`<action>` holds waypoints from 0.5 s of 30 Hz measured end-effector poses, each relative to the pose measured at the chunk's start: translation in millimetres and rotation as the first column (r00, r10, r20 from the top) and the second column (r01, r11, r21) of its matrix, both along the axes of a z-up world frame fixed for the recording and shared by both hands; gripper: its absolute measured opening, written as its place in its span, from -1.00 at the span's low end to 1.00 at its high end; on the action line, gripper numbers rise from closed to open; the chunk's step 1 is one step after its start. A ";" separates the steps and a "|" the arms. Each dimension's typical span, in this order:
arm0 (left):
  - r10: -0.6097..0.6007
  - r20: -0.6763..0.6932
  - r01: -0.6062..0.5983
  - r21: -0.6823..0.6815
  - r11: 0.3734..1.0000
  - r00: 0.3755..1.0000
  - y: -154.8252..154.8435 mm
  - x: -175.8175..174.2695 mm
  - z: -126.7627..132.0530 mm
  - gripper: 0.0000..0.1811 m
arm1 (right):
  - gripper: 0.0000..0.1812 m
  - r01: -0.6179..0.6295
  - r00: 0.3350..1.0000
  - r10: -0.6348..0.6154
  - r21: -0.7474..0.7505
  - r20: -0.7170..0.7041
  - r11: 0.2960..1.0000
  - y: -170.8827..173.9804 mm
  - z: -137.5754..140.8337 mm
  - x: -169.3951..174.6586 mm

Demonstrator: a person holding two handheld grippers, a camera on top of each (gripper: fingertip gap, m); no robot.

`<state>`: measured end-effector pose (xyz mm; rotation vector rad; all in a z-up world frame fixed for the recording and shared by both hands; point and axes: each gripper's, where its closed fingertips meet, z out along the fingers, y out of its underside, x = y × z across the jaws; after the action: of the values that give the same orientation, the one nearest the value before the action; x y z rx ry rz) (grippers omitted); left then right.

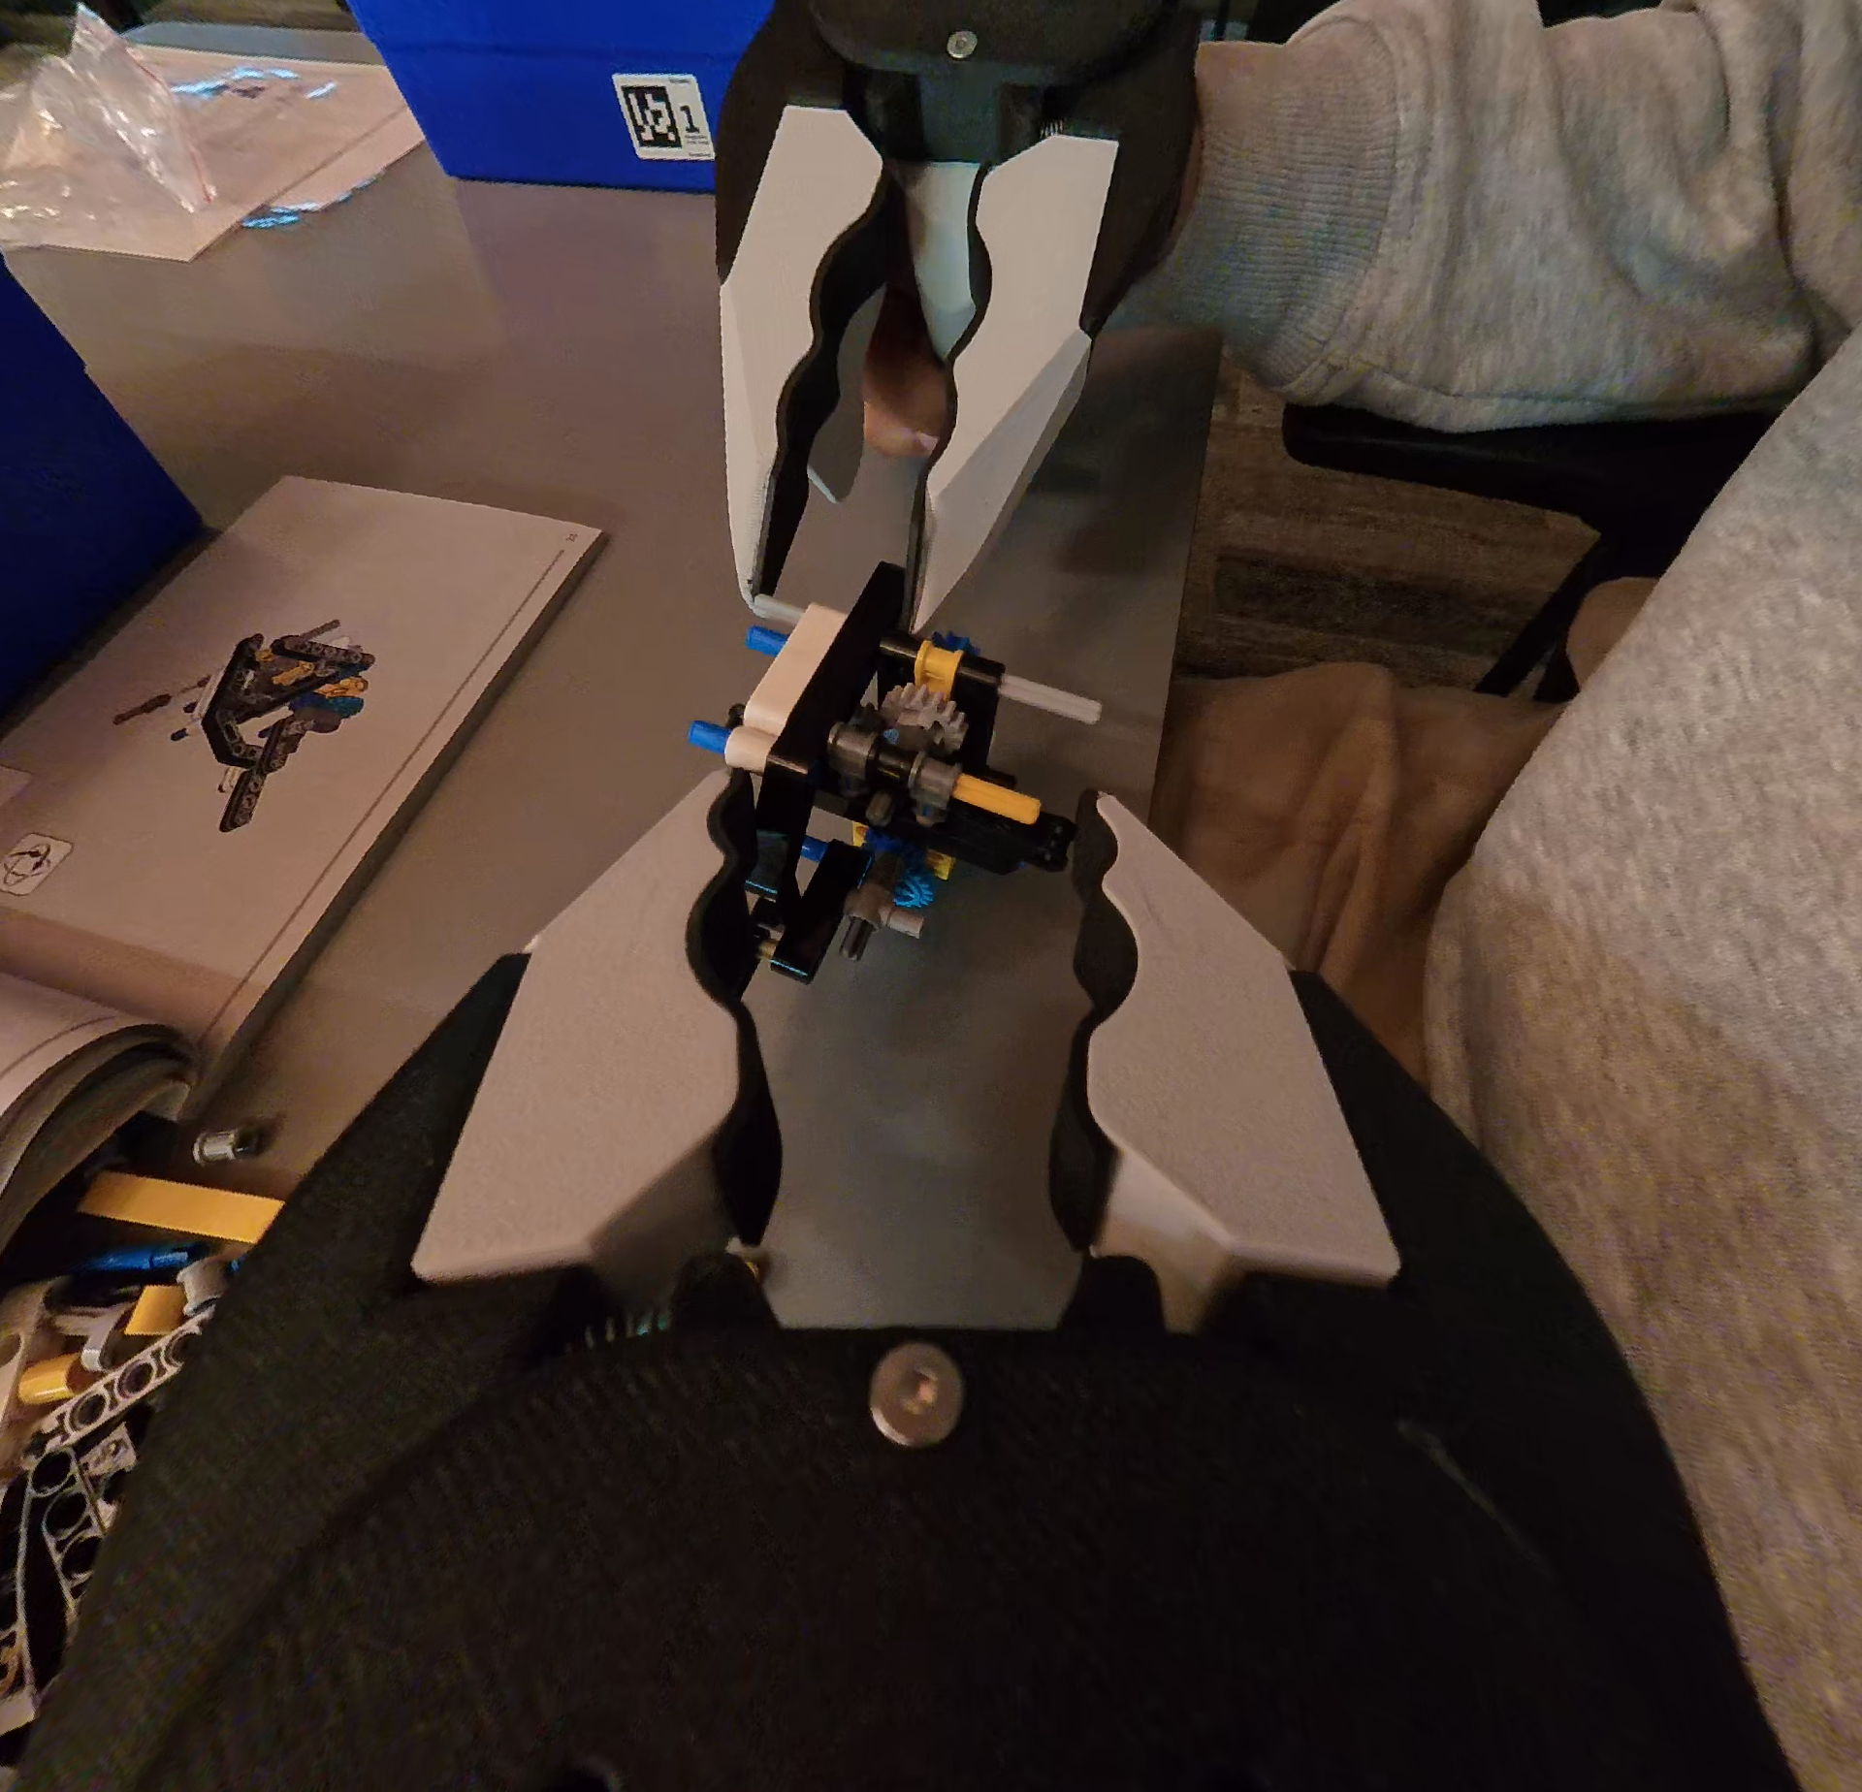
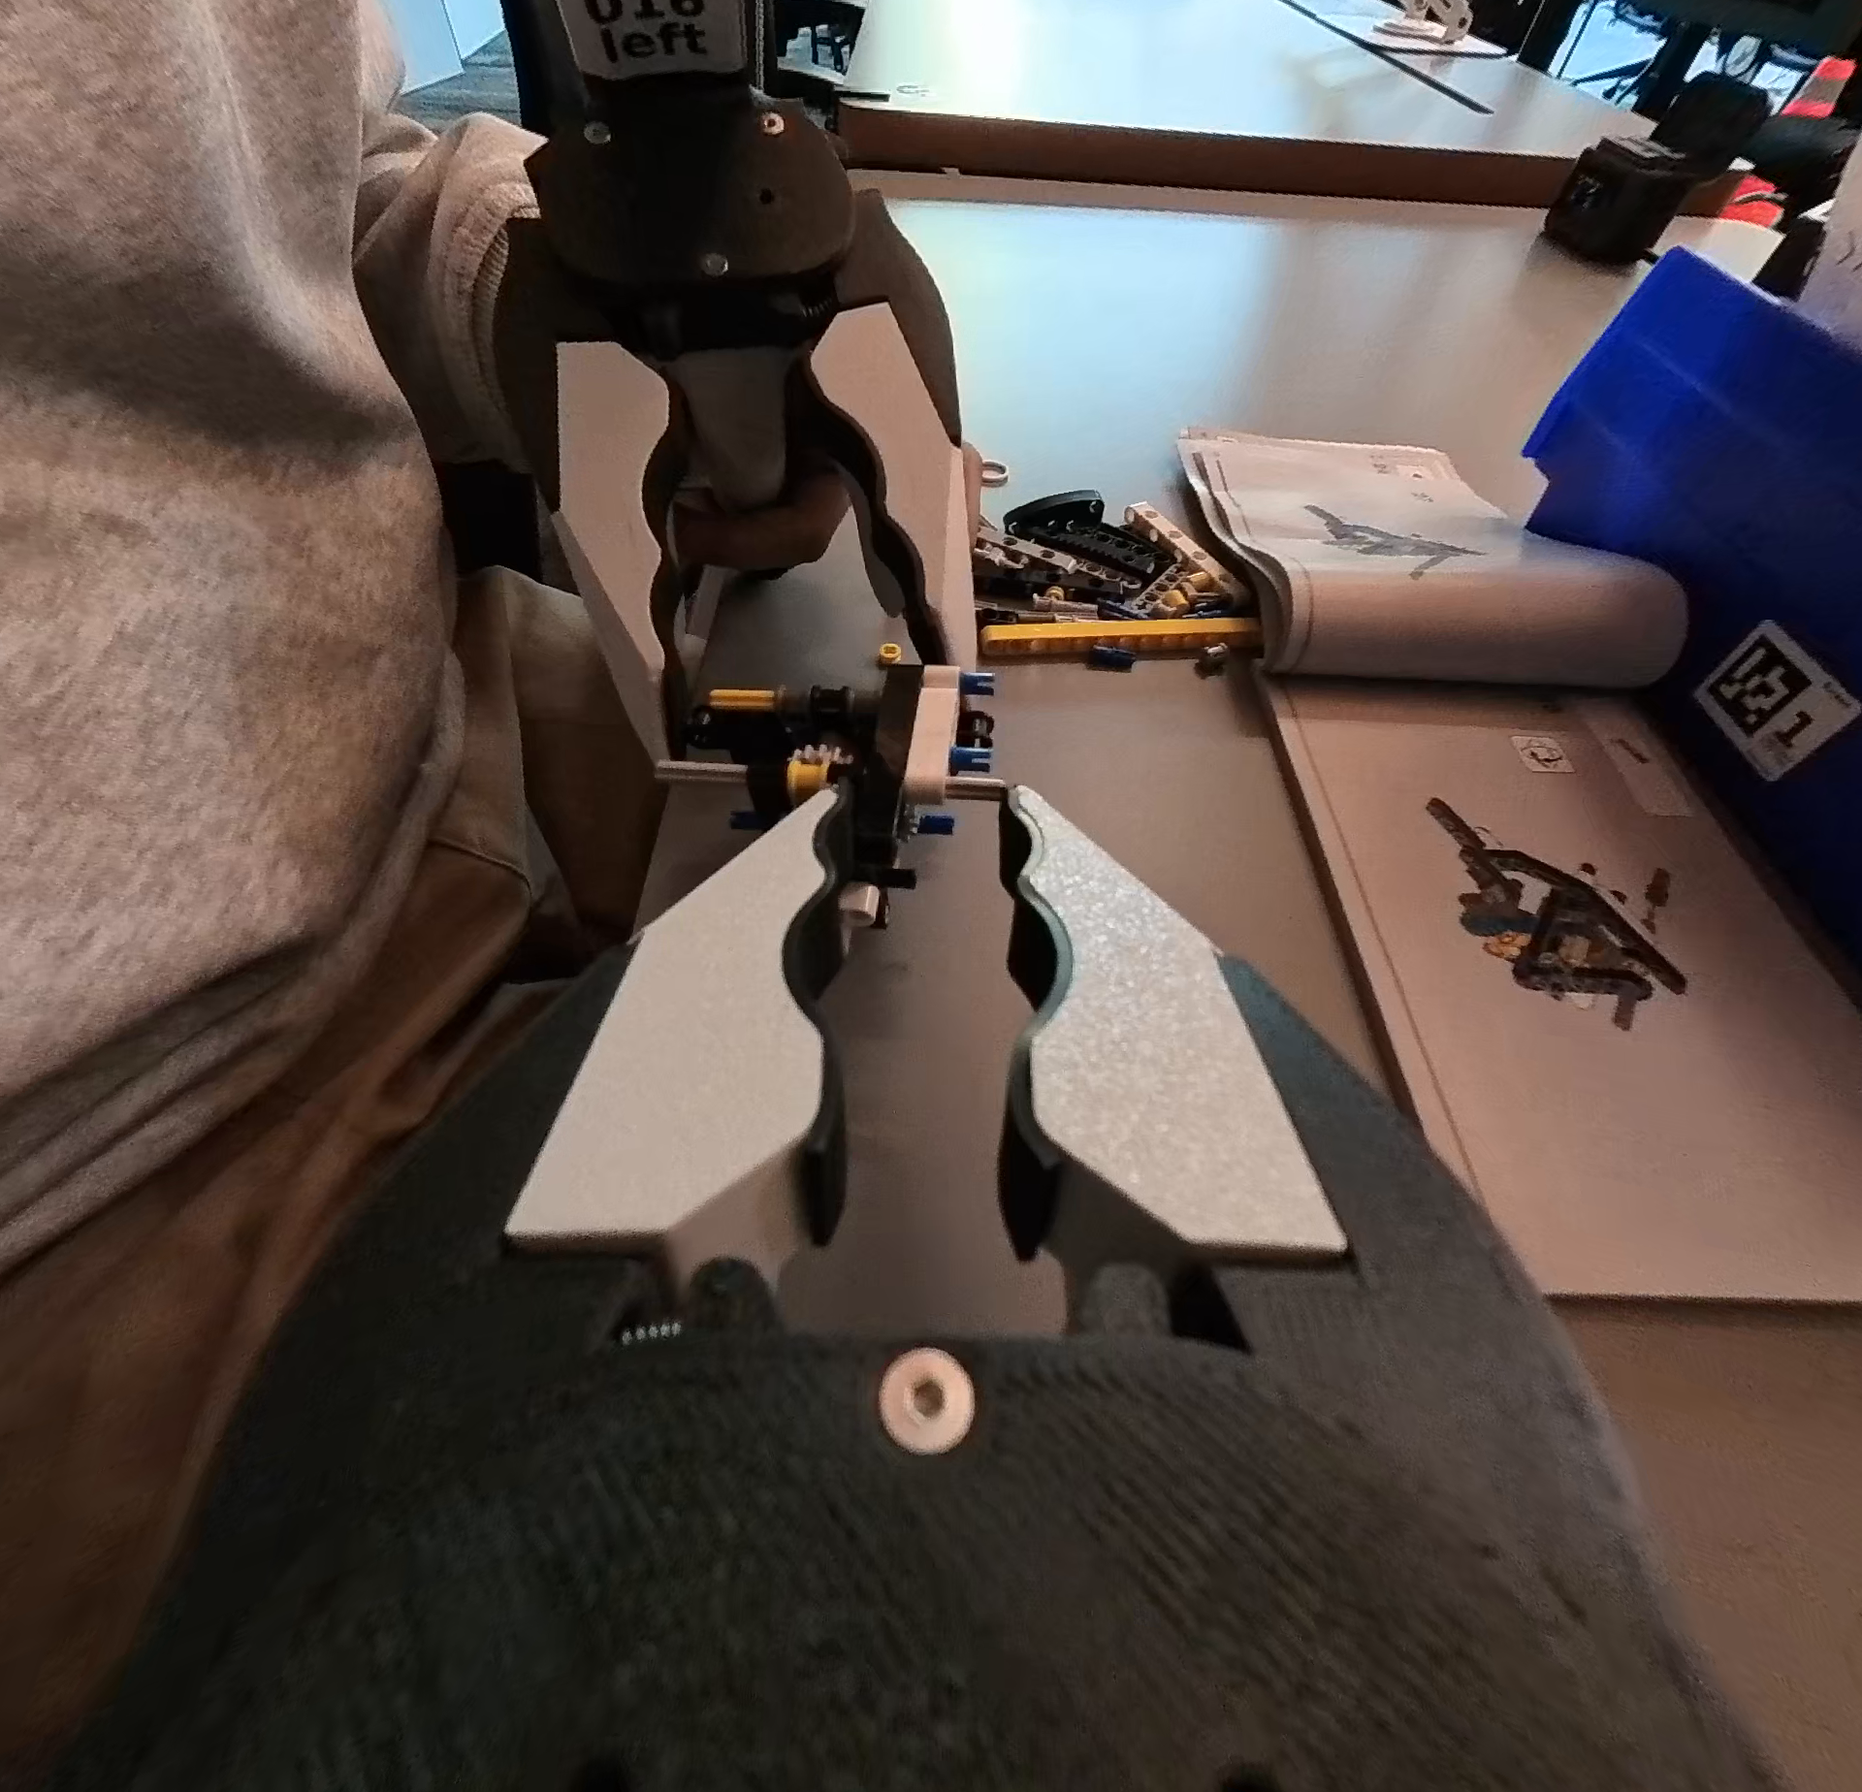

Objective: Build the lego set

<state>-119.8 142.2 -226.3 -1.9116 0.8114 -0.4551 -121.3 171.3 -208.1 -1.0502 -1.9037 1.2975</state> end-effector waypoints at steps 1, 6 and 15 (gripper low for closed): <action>0.001 0.000 -0.001 -0.001 1.000 1.000 0.2 -0.1 0.0 -0.32 | -0.69 0.001 1.000 -0.001 -0.002 -0.001 1.000 -0.1 0.1 -0.1; 0.000 -0.001 0.000 0.000 1.000 1.000 -0.2 -0.2 0.4 -0.32 | -0.69 0.003 1.000 -0.003 0.000 -0.001 1.000 -0.7 0.4 0.0; -0.001 0.021 0.001 -0.016 1.000 1.000 -0.6 -0.9 1.6 -0.32 | -0.64 0.017 1.000 -0.017 -0.026 0.013 0.999 1.9 -0.4 -0.7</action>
<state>-120.7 141.7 -224.8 -1.9182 0.7974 -0.4823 -122.0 173.3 -208.5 -1.0886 -1.8876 1.3126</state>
